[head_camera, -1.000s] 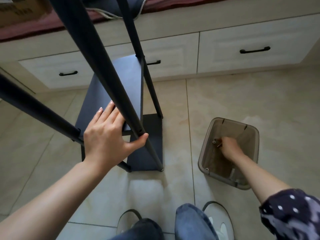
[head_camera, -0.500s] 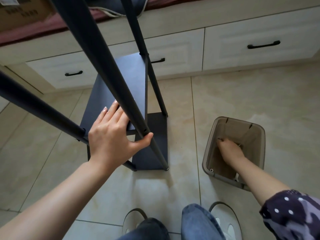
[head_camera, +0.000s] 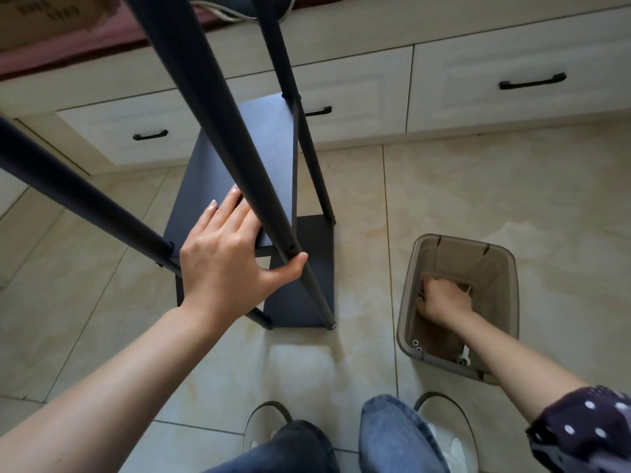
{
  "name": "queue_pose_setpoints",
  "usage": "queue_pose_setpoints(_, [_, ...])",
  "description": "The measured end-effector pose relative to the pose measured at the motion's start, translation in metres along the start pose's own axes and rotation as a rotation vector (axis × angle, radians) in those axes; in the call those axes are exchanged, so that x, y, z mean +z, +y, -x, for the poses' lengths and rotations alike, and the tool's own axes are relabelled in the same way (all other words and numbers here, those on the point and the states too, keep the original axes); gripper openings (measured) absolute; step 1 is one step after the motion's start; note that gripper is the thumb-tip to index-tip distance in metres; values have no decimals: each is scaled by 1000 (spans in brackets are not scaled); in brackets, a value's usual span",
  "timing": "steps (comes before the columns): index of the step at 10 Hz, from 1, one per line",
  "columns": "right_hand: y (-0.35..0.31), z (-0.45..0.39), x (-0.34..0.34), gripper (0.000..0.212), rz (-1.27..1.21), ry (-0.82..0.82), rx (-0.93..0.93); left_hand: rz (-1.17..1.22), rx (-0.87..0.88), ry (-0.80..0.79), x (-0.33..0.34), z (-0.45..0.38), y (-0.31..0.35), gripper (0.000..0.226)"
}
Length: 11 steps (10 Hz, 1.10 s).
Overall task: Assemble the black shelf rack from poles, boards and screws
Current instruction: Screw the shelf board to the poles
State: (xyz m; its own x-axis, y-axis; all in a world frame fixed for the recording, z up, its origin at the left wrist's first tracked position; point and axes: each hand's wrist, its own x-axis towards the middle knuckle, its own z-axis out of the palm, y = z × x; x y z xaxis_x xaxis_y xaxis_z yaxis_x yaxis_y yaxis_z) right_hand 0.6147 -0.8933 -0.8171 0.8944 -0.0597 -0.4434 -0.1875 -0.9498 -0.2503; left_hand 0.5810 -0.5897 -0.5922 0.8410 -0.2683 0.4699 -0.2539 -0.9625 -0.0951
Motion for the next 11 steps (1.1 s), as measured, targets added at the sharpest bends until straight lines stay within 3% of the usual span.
queue_pose_setpoints(2, [-4,-4,2,2,-125,79,85,-1,2,6,0,0,0,82])
queue_pose_setpoints(6, [5,3,-9,9,-368,22,131,22,-14,-1,-1,0,2,83])
queue_pose_setpoints(9, [-2,60,-50,6,-451,167,4,42,-21,-48,-2,0,1,84])
queue_pose_setpoints(11, [-35,123,-95,2,-585,234,-181,62,-40,-126,-5,0,-1,85])
